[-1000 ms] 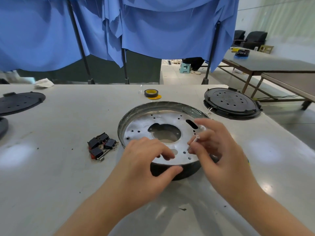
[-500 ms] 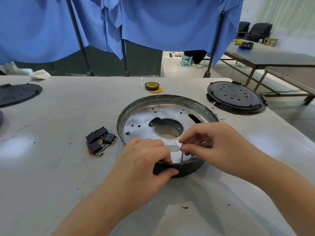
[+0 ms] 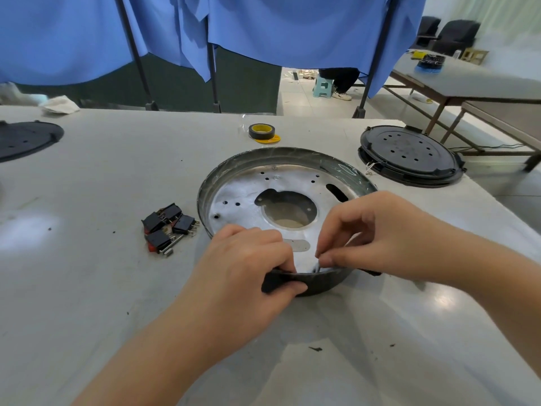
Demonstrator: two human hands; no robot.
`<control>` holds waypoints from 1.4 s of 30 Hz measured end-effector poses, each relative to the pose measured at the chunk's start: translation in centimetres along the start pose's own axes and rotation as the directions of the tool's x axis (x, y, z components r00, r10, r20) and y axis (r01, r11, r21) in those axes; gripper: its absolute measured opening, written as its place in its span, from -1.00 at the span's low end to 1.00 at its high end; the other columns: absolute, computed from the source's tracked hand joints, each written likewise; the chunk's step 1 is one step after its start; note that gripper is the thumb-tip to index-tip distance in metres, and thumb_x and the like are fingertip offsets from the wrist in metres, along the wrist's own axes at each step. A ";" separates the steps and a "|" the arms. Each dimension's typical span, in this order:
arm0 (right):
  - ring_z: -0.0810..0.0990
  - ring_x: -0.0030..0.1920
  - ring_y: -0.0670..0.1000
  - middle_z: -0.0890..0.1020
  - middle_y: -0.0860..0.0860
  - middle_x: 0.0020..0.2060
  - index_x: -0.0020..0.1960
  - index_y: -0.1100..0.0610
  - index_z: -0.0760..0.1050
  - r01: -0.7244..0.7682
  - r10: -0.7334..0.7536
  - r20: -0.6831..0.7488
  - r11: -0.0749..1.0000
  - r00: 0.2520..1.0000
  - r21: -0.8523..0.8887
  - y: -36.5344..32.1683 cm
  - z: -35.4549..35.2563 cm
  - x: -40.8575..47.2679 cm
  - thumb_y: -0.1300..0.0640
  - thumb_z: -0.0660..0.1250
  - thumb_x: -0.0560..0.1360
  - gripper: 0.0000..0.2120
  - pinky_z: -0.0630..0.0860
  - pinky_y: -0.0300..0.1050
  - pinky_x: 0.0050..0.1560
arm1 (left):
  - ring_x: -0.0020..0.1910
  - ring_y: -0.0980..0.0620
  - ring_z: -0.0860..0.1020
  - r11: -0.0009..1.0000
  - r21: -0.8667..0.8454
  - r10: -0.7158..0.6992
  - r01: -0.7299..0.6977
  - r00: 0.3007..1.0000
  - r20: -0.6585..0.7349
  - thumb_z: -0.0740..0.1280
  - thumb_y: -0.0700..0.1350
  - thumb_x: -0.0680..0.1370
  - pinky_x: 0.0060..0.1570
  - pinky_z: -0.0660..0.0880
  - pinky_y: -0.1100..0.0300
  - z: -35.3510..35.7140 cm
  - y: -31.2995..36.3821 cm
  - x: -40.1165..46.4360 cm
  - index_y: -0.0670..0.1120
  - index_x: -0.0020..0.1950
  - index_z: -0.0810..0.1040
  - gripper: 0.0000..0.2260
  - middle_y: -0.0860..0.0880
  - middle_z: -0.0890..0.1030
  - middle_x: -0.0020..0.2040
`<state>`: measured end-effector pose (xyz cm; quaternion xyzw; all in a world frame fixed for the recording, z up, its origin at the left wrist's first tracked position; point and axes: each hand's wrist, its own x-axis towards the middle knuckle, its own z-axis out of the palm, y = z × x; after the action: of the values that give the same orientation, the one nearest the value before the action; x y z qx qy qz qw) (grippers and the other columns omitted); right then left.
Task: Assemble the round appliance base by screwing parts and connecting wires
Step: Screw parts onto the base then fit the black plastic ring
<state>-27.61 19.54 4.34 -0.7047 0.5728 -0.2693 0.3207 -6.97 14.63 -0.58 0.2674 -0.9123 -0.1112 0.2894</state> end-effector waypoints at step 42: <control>0.59 -0.19 0.06 0.57 0.08 -0.18 0.15 -0.02 0.29 -0.689 0.587 -0.484 0.723 0.649 -0.046 8.0 -4.1 -2.2 0.00 0.34 0.48 -0.68 0.57 -0.04 -0.25 | -0.26 0.17 0.55 0.867 -0.407 -0.296 0.288 0.954 0.043 0.43 0.08 0.41 -0.24 0.47 0.35 -2.2 0.7 1.8 0.16 -0.26 0.65 -0.94 0.15 0.64 -0.24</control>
<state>-36.20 20.01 0.91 -0.4082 0.8679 -0.2216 0.1761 -7.24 14.18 2.25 0.3369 -0.8147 -0.3392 0.3280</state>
